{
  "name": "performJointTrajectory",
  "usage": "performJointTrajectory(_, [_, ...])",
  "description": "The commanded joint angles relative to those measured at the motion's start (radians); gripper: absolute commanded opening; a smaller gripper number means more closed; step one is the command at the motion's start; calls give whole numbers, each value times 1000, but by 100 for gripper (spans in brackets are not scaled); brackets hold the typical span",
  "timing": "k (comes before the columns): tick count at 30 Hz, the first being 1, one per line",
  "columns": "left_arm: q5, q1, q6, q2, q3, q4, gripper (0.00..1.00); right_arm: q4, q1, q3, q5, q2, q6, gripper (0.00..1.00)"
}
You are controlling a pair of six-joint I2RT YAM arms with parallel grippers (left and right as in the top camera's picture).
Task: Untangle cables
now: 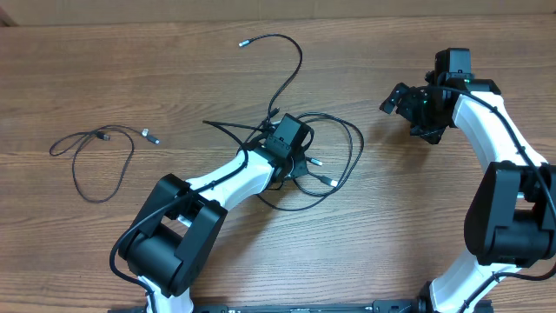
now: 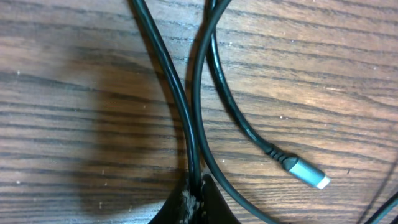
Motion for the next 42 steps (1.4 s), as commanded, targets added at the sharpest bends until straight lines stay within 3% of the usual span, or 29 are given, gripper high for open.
performJointTrajectory(1, [-8, 0, 108, 9, 11, -19, 4, 2, 1, 16, 6, -25, 0, 100])
performJointTrajectory(12, [-3, 50, 163, -153, 71, -161, 4, 2, 1, 16, 6, -25, 0, 100])
performJointTrajectory(20, [-157, 64, 162, -139, 70, -269, 6, 2, 1, 16, 6, -25, 0, 100])
performJointTrajectory(31, [-155, 64, 146, -93, 69, -272, 14, 2, 1, 16, 6, -25, 0, 100])
performJointTrajectory(36, [-90, 64, 131, -71, 69, -253, 17, 2, 1, 16, 6, -25, 0, 100])
performJointTrajectory(42, [31, 64, 156, -69, 69, -224, 13, 2, 1, 16, 6, -25, 1, 100])
